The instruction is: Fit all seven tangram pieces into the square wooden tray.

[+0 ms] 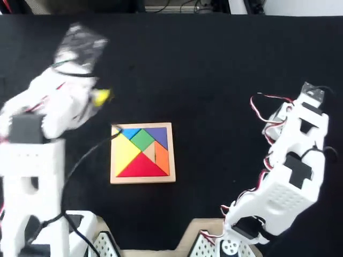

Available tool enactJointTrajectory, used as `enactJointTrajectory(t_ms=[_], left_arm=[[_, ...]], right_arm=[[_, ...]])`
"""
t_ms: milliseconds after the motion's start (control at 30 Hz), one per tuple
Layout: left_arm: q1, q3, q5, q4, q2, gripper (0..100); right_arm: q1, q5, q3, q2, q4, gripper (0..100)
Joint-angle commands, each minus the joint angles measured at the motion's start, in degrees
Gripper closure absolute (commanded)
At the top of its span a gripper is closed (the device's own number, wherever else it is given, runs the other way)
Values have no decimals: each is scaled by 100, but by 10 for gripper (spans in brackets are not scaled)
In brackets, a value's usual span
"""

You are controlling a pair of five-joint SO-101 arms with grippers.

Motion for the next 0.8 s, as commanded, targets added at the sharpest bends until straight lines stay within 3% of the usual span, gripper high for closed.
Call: enactJointTrajectory(t_ms=[0, 100, 200, 300, 567, 700, 767], left_arm=[[-980, 954, 123, 695, -316, 737], [-1349, 2519, 114, 141, -308, 737], [-1429, 4013, 123, -1222, -325, 737], [-1226, 4760, 466, -2215, -299, 737], [-576, 4954, 1547, -2338, -281, 737], [-497, 5086, 1969, -2365, -281, 742], [-523, 5121, 2295, -2365, -281, 809]], right_arm=[[-862, 642, -312, -699, 747, 988], [-1653, 932, -382, -1596, 1662, 988], [-2382, 1231, -251, -2475, 2303, 988], [-3095, 1486, 251, -2958, 2382, 988], [-4870, 1952, 1859, -2809, 1213, 988], [-5073, 1934, 2000, -2791, 1073, 988], [-5073, 1934, 2044, -2782, 1073, 988]])
